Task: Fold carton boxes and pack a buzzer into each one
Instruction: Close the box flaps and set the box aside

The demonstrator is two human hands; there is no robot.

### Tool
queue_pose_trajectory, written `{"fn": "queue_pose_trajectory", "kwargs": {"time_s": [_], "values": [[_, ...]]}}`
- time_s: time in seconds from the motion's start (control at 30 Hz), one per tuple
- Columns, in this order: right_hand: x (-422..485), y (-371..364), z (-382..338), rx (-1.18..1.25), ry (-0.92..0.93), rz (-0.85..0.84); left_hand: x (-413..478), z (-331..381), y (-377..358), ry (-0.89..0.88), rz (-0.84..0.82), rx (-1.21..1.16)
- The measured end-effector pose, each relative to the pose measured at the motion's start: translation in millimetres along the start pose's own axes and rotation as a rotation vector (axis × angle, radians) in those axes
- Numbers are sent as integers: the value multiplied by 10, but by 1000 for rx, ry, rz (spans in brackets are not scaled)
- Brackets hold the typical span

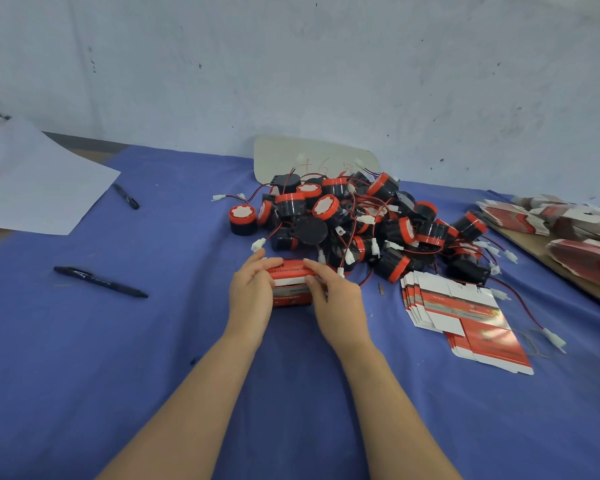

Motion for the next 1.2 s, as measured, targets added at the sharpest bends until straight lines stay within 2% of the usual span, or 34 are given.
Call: {"fn": "queue_pose_trajectory", "kwargs": {"time_s": [0.13,0.27,0.53,0.67,0.8,1.03,1.2], "values": [[-8,11,2,43,-30,56,3,-18,-6,-18,-26,62],[-20,26,27,146,-53,24,-13,-5,-21,-53,-60,90],[16,-75,130,418,-359,51,-50,-36,-77,-89,-109,186],[24,-146,154,469,-476,29,-62,-55,-77,-106,-51,240],[30,-170,121,494,-474,0,-100,-91,-58,-22,79,361],[38,-215,120,457,-423,38,-131,-80,-83,30,32,228],[49,-215,77,357,-368,84,-136,-66,-102,32,-80,189]]}}
Point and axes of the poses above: each hand's wrist, its own x-axis towards the middle knuckle, its own y-axis out of the back of the hand, z = x × y, the point moved 4 cm from there along x, towards the middle knuckle, and after that the axes turned 4 degrees about -y, right-handed, at the moved point
